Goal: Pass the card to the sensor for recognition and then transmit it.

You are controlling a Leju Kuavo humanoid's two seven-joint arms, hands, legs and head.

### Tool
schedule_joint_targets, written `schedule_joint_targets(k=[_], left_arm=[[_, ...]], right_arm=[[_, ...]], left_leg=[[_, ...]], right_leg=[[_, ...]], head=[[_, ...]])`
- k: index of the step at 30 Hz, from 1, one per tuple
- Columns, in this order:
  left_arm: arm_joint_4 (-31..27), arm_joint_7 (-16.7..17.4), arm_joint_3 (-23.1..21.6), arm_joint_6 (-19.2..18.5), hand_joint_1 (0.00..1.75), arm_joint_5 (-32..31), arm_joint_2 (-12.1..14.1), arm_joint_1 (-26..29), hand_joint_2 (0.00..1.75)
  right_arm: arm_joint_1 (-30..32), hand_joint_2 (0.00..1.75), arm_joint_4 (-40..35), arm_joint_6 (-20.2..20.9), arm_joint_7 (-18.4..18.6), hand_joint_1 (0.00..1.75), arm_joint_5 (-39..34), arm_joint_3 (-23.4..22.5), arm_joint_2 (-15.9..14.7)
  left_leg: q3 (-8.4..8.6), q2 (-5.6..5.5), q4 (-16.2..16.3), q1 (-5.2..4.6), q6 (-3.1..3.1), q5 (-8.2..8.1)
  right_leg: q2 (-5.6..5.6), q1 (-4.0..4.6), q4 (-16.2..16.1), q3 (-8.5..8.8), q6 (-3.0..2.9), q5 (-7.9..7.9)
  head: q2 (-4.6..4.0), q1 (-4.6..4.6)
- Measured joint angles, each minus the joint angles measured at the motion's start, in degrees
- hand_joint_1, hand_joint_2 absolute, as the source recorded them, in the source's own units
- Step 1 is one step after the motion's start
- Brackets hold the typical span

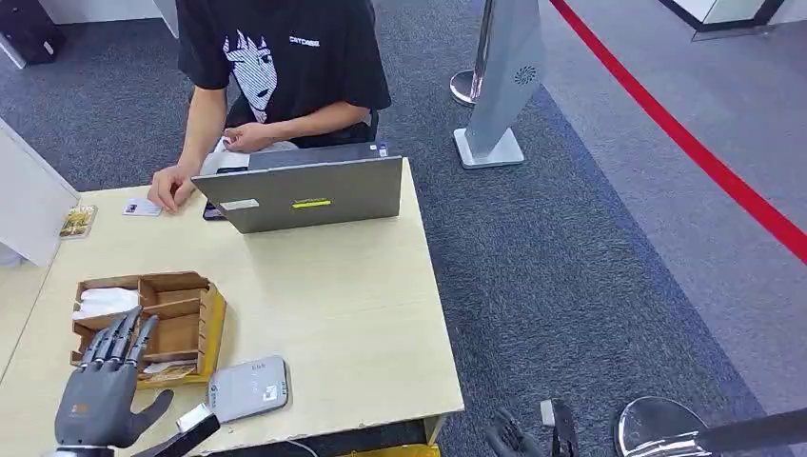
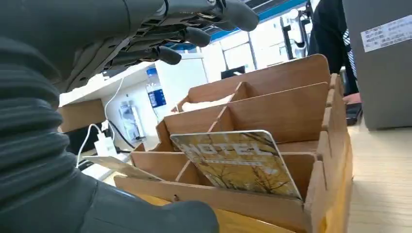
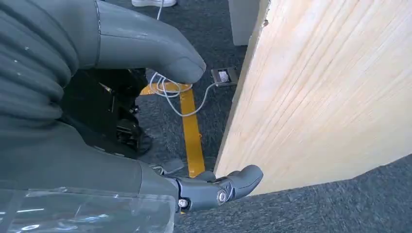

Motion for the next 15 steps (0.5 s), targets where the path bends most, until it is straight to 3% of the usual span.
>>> schedule_joint_targets(k=[5,6,15], left_arm=[[0.5,-0.35,-0.83,-0.42,0.0,0.31,-0.04,-0.14,1.75],[0.61,-0.37,-0.98,-0.44,1.75,0.33,-0.04,-0.14,1.75],[0.9,-0.37,-1.6,-0.79,1.75,1.23,0.13,-0.14,1.75]], right_arm=[[-0.07,1.75,0.02,-0.02,0.0,0.0,-0.05,0.07,-0.02],[-0.09,1.75,0.02,0.0,0.0,0.0,-0.05,0.07,-0.02],[-0.13,1.75,0.02,0.0,-0.07,0.0,-0.13,0.07,-0.02]], left_leg=[[0.0,0.0,0.0,0.0,0.0,0.0],[0.0,0.0,0.0,0.0,0.0,0.0],[0.0,0.0,0.0,0.0,0.0,0.0]], right_leg=[[0.0,0.0,0.0,0.0,0.0,0.0],[0.0,0.0,0.0,0.0,0.0,0.0],[0.0,0.0,0.0,0.0,0.0,0.0]], head=[[0.0,0.0],[0.0,0.0],[0.0,0.0]])
